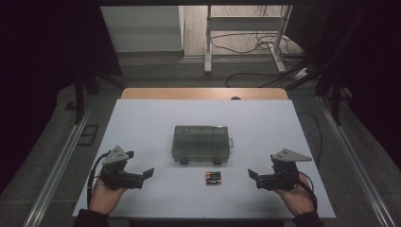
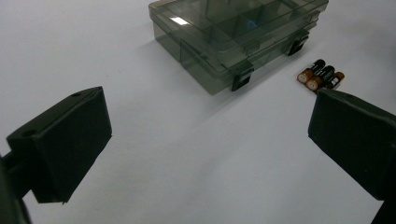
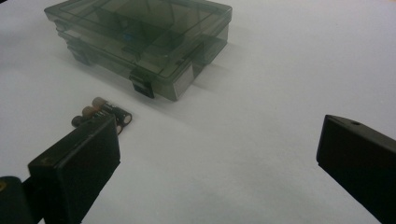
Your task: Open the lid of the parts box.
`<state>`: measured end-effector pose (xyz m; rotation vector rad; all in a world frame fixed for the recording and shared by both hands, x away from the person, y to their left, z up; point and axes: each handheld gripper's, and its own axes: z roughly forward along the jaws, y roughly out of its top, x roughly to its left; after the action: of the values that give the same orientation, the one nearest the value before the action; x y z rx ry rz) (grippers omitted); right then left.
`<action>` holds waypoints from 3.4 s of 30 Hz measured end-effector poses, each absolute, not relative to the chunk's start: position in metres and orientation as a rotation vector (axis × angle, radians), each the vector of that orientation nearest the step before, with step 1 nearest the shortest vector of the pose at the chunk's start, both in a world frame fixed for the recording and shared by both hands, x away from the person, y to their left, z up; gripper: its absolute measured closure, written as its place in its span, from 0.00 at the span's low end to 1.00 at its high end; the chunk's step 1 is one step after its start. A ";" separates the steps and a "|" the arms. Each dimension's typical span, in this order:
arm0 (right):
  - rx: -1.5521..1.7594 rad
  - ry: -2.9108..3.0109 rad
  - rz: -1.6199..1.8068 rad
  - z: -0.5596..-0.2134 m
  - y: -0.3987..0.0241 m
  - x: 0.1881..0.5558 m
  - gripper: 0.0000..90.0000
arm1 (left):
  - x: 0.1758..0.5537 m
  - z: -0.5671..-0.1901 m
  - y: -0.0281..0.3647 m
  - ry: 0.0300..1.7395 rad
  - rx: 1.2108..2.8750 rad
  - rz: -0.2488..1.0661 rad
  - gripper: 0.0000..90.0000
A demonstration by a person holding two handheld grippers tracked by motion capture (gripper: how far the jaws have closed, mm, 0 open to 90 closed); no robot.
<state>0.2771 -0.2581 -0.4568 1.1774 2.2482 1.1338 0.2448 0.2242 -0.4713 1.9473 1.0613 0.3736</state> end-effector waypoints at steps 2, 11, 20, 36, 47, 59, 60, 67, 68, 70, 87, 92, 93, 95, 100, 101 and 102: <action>1.172 2.248 1.136 -0.457 -0.256 0.279 0.00 | 0.247 -0.472 0.223 1.058 1.945 0.360 0.00; 1.191 2.265 1.149 -0.456 -0.250 0.290 0.00 | 0.258 -0.474 0.213 1.034 1.984 0.366 0.00; 1.207 2.308 1.126 -0.457 -0.243 0.297 0.00 | 0.266 -0.474 0.208 1.024 1.985 0.371 0.00; 1.188 2.325 1.140 -0.456 -0.236 0.308 0.50 | 0.280 -0.476 0.199 1.002 1.974 0.366 0.00; 1.167 2.464 1.088 -0.466 -0.228 0.318 0.81 | 0.293 -0.480 0.193 0.988 1.965 0.320 0.01; 1.186 2.511 1.111 -0.473 -0.224 0.327 0.99 | 0.299 -0.482 0.188 0.967 1.979 0.318 0.01; 1.191 2.517 1.110 -0.474 -0.224 0.328 0.99 | 0.300 -0.483 0.188 0.967 1.979 0.315 0.01; 1.151 2.537 1.049 -0.481 -0.219 0.334 0.99 | 0.304 -0.483 0.187 0.974 1.968 0.310 0.01; 1.154 2.547 1.031 -0.483 -0.217 0.335 0.99 | 0.305 -0.484 0.186 0.975 1.969 0.308 0.01; 1.149 2.555 1.031 -0.486 -0.216 0.337 0.99 | 0.307 -0.484 0.185 0.970 1.967 0.303 0.01; 1.155 2.612 0.970 -0.502 -0.200 0.346 0.99 | 0.316 -0.486 0.184 0.961 1.957 0.323 0.01; 1.123 2.631 0.930 -0.506 -0.195 0.347 0.99 | 0.319 -0.487 0.182 0.955 1.956 0.327 0.01; 1.120 2.639 0.912 -0.508 -0.193 0.348 0.99 | 0.320 -0.487 0.181 0.955 1.957 0.331 0.01; 1.117 2.644 0.906 -0.508 -0.192 0.348 0.99 | 0.321 -0.487 0.181 0.948 1.955 0.322 0.00; 1.094 2.648 0.888 -0.510 -0.188 0.349 0.99 | 0.324 -0.488 0.180 0.937 1.935 0.294 0.00; 1.096 2.644 0.886 -0.510 -0.188 0.349 0.99 | 0.324 -0.488 0.180 0.938 1.937 0.295 0.00; 1.098 2.644 0.889 -0.510 -0.188 0.350 0.99 | 0.324 -0.489 0.180 0.933 1.936 0.294 0.00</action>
<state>0.3496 -0.1880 -0.5101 1.0978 2.6436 0.8893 0.3242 0.1796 -0.4887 1.9363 0.9331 0.2936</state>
